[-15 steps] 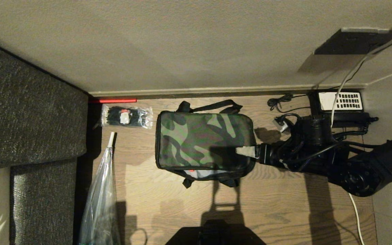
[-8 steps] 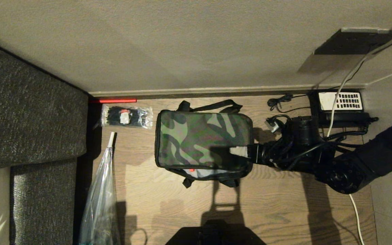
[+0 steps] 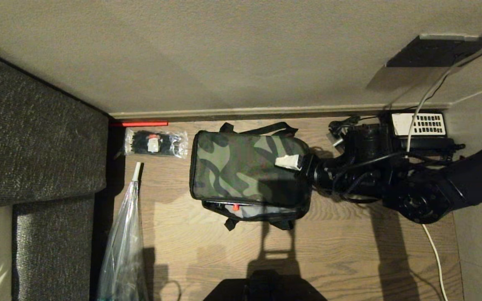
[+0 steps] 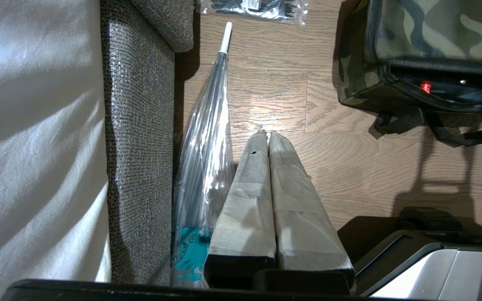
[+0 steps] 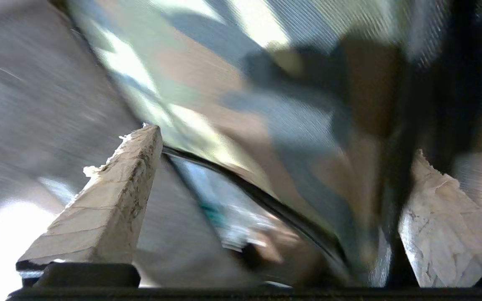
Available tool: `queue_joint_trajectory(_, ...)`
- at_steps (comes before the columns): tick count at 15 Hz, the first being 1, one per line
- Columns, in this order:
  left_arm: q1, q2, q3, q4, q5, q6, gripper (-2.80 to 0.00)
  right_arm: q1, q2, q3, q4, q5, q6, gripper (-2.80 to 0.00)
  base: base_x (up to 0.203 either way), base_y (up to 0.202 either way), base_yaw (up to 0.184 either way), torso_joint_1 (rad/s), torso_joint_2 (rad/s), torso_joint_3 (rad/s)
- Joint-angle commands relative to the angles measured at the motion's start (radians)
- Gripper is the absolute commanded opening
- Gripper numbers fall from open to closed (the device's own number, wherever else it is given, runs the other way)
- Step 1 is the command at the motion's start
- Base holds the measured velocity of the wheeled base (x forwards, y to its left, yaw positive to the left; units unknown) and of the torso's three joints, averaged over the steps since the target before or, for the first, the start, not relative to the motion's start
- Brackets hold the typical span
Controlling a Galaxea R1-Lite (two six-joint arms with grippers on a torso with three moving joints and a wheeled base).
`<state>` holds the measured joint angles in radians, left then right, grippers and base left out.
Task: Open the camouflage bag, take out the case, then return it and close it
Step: Open the top of the storage box
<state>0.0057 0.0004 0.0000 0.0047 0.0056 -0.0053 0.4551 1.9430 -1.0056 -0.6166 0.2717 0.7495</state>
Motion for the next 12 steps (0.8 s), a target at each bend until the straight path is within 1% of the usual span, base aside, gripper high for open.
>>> queue_joint_trajectory(1, 0.0, -0.002, 0.003, 0.0, 0.001, 0.0, -2.8, 0.006, -0.046, -0.061, 0.003, 0.005, 0.118, 0.0, 0.0, 0.0, 0.0, 0.0, 0.0, 0.0)
queue_joint_trajectory(2, 0.0, -0.002, 0.003, 0.0, 0.001, -0.001, -2.8, 0.006, -0.051, -0.096, 0.003, 0.004, 0.166, 0.0, 0.0, 0.0, 0.0, 0.0, 0.0, 0.0)
queue_joint_trajectory(6, 0.0, -0.002, 0.003, 0.0, 0.001, 0.001, -2.8, -0.009, -0.057, -0.231, -0.005, -0.003, 0.278, 0.0, 0.0, 0.0, 0.0, 0.0, 0.0, 0.0)
queue_joint_trajectory(10, 0.0, -0.002, 0.003, 0.0, 0.001, -0.001, -2.8, -0.054, -0.059, -0.281, -0.01, -0.003, 0.284, 0.0, 0.0, 0.0, 0.0, 0.0, 0.0, 0.0)
queue_joint_trajectory(12, 0.0, -0.002, 0.003, 0.0, 0.001, 0.001, -2.8, -0.058, -0.064, -0.281, -0.012, -0.005, 0.281, 0.0, 0.0, 0.0, 0.0, 0.0, 0.0, 0.0)
